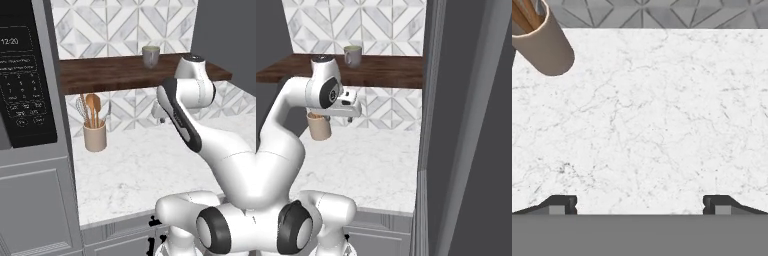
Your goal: Gather all objects into one cabinet and sort the glasses and bowls to opposite sides.
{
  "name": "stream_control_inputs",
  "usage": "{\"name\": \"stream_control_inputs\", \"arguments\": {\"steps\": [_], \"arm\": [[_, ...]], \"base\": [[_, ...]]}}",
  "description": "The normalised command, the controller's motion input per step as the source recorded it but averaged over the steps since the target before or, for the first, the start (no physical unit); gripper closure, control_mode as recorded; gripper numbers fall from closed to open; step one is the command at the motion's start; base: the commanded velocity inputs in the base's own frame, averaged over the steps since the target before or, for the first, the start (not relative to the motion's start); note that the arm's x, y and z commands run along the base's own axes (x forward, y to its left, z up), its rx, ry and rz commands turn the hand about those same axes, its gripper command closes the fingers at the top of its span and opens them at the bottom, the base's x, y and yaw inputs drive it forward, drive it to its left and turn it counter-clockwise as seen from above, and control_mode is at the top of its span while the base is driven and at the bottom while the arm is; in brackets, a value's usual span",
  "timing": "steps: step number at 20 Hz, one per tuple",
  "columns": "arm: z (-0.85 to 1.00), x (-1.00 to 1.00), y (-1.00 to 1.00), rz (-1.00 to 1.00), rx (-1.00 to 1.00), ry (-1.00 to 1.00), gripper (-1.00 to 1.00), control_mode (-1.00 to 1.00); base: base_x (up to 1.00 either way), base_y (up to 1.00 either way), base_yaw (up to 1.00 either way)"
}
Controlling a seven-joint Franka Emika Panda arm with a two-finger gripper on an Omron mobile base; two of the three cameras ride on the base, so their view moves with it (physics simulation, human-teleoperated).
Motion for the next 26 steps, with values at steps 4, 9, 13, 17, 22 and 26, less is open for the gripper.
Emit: {"name": "stream_control_inputs", "arguments": {"steps": [4, 9, 13, 17, 22, 26], "arm": [[0.09, 0.11, 0.15, -0.04, -0.01, -0.33, -1.0, -1.0], [0.7, 0.0, 0.1, -0.16, 0.0, -0.72, -1.0, -1.0], [0.97, 0.26, 0.03, -0.12, 0.0, -0.43, -1.0, -1.0], [1.0, 0.74, 0.12, -0.09, 0.0, -0.35, -1.0, -1.0], [0.93, 0.81, 0.18, -0.01, 0.01, -0.32, -1.0, -1.0], [0.05, 0.04, 0.04, 0.0, -0.01, 0.0, -1.0, -1.0]], "base": [[0.0, 0.0, 0.0], [0.0, 0.0, 0.0], [0.0, 0.0, 0.0], [0.0, 0.0, 0.0], [0.0, 0.0, 0.0], [0.0, 0.0, 0.0]]}}
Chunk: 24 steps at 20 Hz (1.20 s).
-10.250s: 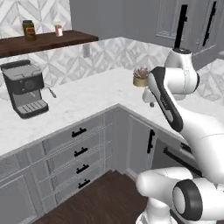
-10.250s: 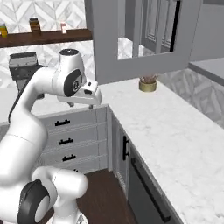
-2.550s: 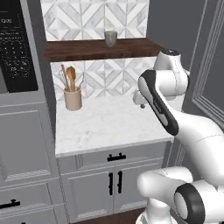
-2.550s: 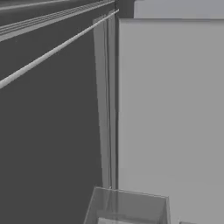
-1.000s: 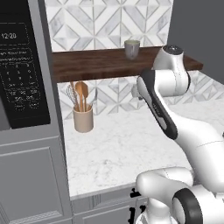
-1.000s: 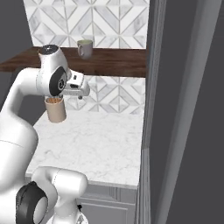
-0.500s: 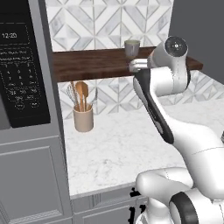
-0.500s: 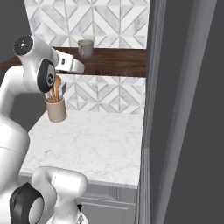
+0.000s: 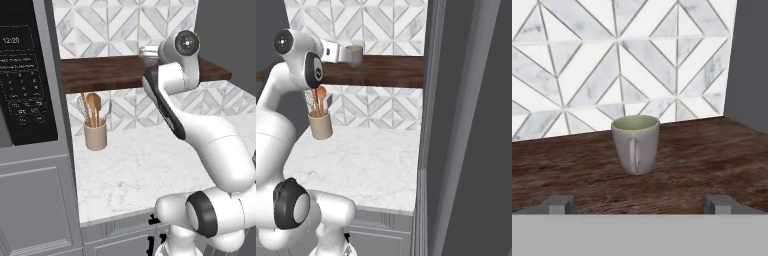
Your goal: Gather all objects into one cabinet and sort the glasses and bowls to opposite sides.
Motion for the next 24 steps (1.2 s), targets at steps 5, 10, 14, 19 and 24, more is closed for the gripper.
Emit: {"name": "stream_control_inputs", "arguments": {"steps": [5, 10, 14, 19, 24], "arm": [[-0.21, 0.46, 0.0, 0.1, 0.01, 0.01, -1.0, -1.0], [-0.11, 0.27, 0.0, 0.09, 0.01, 0.0, -1.0, -1.0], [0.0, 0.07, 0.0, 0.0, 0.0, 0.01, -1.0, -1.0], [0.0, 0.28, 0.07, -0.22, 0.0, 0.02, -1.0, -1.0], [0.0, 0.14, 0.0, 0.0, 0.0, 0.01, -1.0, -1.0]], "base": [[0.0, 0.0, 0.0], [0.0, 0.0, 0.0], [0.0, 0.0, 0.0], [0.0, 0.0, 0.0], [0.0, 0.0, 0.0]]}}
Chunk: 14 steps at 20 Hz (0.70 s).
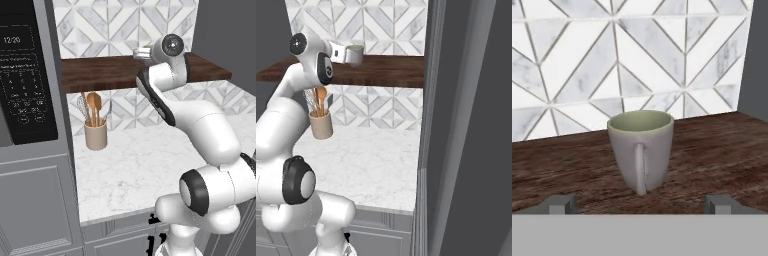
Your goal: Gather all objects into one cabinet and sort the glasses and bowls to opposite sides.
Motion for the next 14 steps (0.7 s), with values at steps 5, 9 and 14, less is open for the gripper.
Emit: {"name": "stream_control_inputs", "arguments": {"steps": [5, 9, 14], "arm": [[0.0, 0.59, 0.0, 0.0, 0.0, 0.2, -1.0, -1.0], [0.0, 0.04, 0.0, 0.0, 0.0, 0.02, -1.0, -1.0], [-0.01, 0.1, -0.02, 0.0, 0.0, 0.0, -1.0, -1.0]], "base": [[0.0, 0.0, 0.0], [0.0, 0.0, 0.0], [0.0, 0.0, 0.0]]}}
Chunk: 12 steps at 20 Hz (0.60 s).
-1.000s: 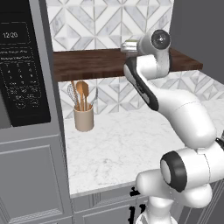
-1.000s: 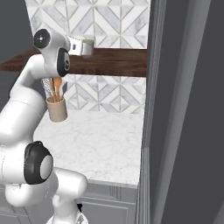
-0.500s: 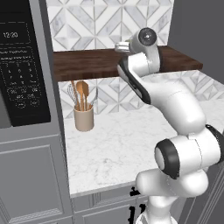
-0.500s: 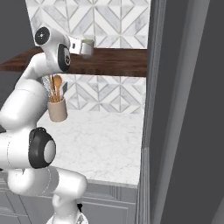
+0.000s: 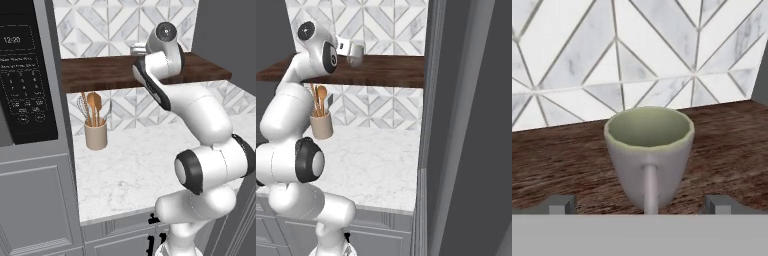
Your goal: Gather all objects into one cabinet and sort the glasses and bowls to opposite sides.
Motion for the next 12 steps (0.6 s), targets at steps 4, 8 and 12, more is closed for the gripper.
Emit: {"name": "stream_control_inputs", "arguments": {"steps": [4, 8, 12], "arm": [[-0.01, 0.09, -0.01, 0.0, 0.0, 0.0, -1.0, -1.0], [0.0, 0.0, 0.0, 0.0, 0.0, 0.0, -1.0, -1.0], [-0.1, 0.15, 0.0, 0.0, 0.0, 0.0, -1.0, -1.0]], "base": [[0.0, 0.0, 0.0], [0.0, 0.0, 0.0], [0.0, 0.0, 0.0]]}}
